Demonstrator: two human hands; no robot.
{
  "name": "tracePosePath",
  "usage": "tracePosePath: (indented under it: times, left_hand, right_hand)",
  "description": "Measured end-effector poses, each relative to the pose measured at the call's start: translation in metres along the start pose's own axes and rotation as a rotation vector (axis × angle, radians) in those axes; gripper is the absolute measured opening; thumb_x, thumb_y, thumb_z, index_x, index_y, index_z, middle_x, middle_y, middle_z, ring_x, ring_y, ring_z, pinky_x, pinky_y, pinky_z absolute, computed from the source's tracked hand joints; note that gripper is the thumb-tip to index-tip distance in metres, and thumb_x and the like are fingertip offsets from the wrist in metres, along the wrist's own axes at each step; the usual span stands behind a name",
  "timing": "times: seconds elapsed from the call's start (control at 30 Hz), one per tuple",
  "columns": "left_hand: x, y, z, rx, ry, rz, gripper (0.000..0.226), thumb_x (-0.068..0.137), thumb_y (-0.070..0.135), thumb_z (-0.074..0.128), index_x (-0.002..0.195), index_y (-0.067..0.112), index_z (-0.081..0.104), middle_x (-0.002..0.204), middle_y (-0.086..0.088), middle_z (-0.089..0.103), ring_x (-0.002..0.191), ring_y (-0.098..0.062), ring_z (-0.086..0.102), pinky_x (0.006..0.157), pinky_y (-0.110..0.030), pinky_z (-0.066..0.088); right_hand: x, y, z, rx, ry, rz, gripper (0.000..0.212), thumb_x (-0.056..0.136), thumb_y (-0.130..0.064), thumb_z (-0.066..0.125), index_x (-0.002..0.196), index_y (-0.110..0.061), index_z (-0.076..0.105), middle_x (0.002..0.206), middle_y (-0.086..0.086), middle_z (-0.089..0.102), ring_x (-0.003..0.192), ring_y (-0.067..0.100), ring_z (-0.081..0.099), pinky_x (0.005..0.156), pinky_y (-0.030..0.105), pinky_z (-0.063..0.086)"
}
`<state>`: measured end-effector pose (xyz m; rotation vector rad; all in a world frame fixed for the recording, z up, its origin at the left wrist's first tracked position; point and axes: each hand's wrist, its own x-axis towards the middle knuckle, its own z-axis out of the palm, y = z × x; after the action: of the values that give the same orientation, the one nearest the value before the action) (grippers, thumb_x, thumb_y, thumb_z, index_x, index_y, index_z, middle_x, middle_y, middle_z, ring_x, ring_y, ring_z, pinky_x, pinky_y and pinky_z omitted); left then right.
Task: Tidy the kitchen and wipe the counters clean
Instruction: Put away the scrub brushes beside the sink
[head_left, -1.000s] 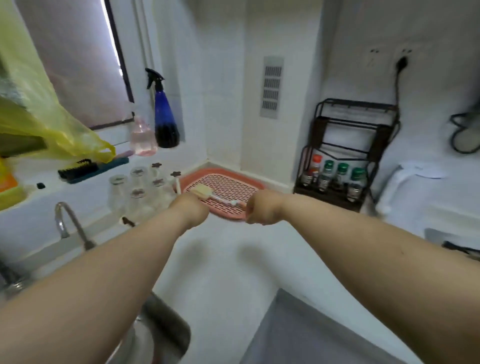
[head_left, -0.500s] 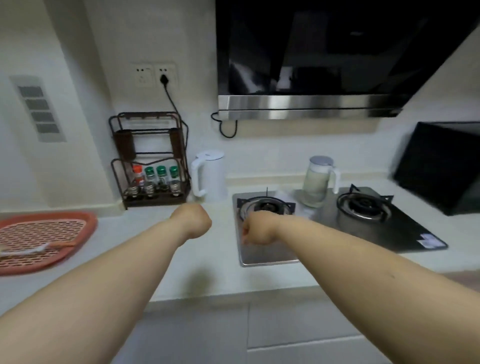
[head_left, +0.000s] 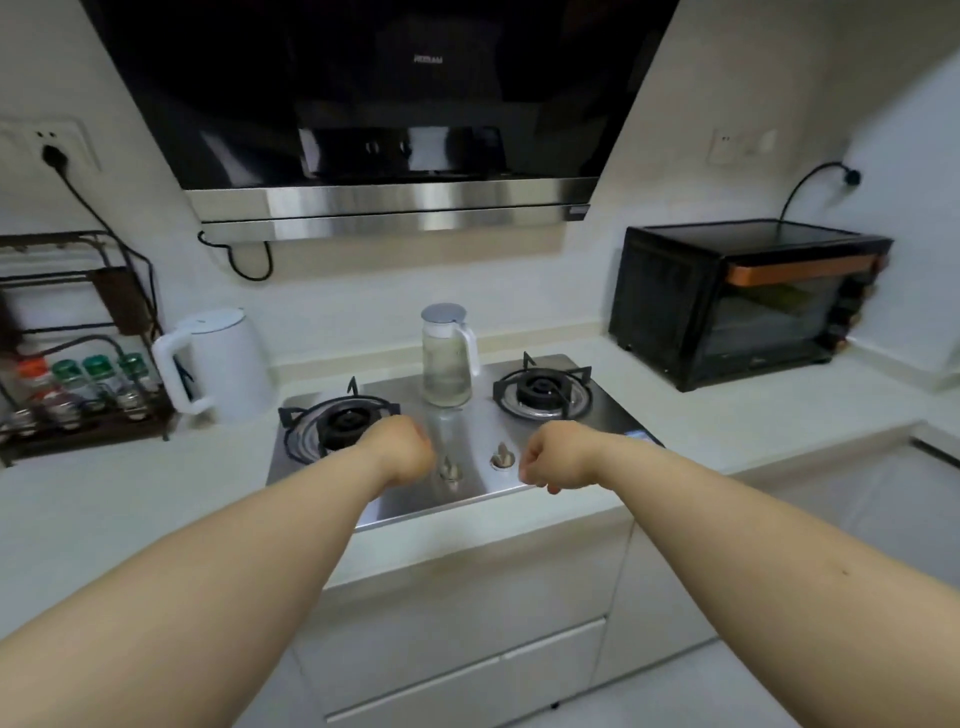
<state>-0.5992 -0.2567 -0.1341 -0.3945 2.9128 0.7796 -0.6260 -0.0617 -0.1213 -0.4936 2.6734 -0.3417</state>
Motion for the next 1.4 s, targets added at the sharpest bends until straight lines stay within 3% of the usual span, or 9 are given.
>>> tracePosePath:
  times: [0.1,0.23,0.33,0.53,0.67,0.8,0.9,1.07,1.4]
  left_hand:
    - [0.021,0.005,0.0,0.02,-0.013,0.004,0.009,0.088,0.012,0.053,0.086,0.013,0.062,0.085,-0.008,0.061,0.078,-0.022,0.056,0.082,-0.037,0.052]
    - [0.054,0.002,-0.008,-0.031,0.039,-0.019,0.014,0.084,0.011,0.053,0.071,0.015,0.057,0.073,-0.004,0.056,0.072,-0.023,0.051,0.066,-0.028,0.042]
    - [0.088,-0.006,-0.009,-0.127,0.066,-0.042,0.009,0.087,0.014,0.054,0.095,0.017,0.055,0.094,-0.006,0.058,0.089,-0.024,0.053,0.077,-0.027,0.042]
    - [0.192,-0.019,-0.019,-0.368,0.023,-0.074,0.066,0.09,0.018,0.06,0.144,0.006,0.026,0.126,-0.014,0.05,0.098,-0.024,0.052,0.078,-0.026,0.039]
    - [0.278,-0.031,-0.03,-0.424,-0.019,-0.106,0.078,0.087,0.022,0.063,0.149,0.014,0.018,0.141,-0.012,0.043,0.115,-0.03,0.053,0.087,-0.032,0.046]
    - [0.343,-0.037,-0.032,-0.465,-0.077,-0.1,0.081,0.086,0.018,0.063,0.151,0.014,0.015,0.143,-0.013,0.042,0.119,-0.029,0.051,0.092,-0.031,0.045]
    - [0.375,-0.039,-0.031,-0.499,-0.108,-0.084,0.085,0.085,0.01,0.06,0.152,0.017,0.009,0.15,-0.011,0.034,0.129,-0.029,0.043,0.101,-0.034,0.042]
    - [0.405,-0.036,-0.025,-0.527,-0.19,-0.037,0.088,0.081,0.0,0.055,0.152,0.025,0.01,0.15,-0.007,0.035,0.128,-0.03,0.043,0.102,-0.039,0.043]
    - [0.398,-0.038,-0.021,-0.675,-0.169,-0.01,0.075,0.076,-0.002,0.059,0.142,0.024,0.036,0.122,-0.006,0.058,0.109,-0.026,0.053,0.089,-0.032,0.046]
  right_hand:
    - [0.02,0.021,-0.008,0.059,0.043,-0.013,0.028,0.094,-0.022,0.054,0.11,-0.003,0.067,0.101,0.011,0.068,0.087,0.02,0.058,0.076,0.026,0.045]
    - [0.056,0.028,-0.016,0.11,0.088,0.002,0.028,0.093,-0.025,0.058,0.114,-0.009,0.066,0.12,0.005,0.064,0.111,0.023,0.058,0.092,0.028,0.045]
    - [0.093,0.022,-0.023,0.118,0.096,0.019,0.045,0.093,-0.03,0.057,0.133,-0.012,0.052,0.138,0.006,0.051,0.125,0.024,0.048,0.101,0.03,0.038]
    - [0.197,-0.004,-0.042,0.236,0.17,0.064,0.062,0.094,-0.035,0.054,0.146,-0.01,0.032,0.145,0.008,0.043,0.13,0.026,0.044,0.101,0.028,0.036]
    - [0.275,-0.017,-0.06,0.351,0.28,0.137,0.064,0.09,-0.032,0.059,0.144,-0.011,0.032,0.135,0.009,0.052,0.114,0.026,0.054,0.088,0.028,0.042]
    - [0.332,-0.019,-0.063,0.594,0.353,0.218,0.064,0.09,-0.023,0.06,0.146,-0.013,0.03,0.13,0.011,0.053,0.083,0.021,0.054,0.05,0.019,0.039]
    - [0.363,-0.013,-0.061,0.721,0.367,0.236,0.052,0.085,-0.02,0.064,0.134,-0.014,0.045,0.117,0.009,0.058,0.083,0.023,0.057,0.053,0.024,0.042]
    - [0.391,-0.015,-0.061,0.827,0.307,0.261,0.007,0.081,-0.014,0.065,0.081,-0.009,0.06,0.074,0.006,0.056,0.061,0.017,0.046,0.053,0.025,0.034]
    - [0.389,-0.034,-0.058,1.25,0.46,0.261,0.029,0.069,0.002,0.054,0.049,-0.013,0.04,0.055,0.003,0.039,0.06,0.019,0.032,0.062,0.032,0.027]
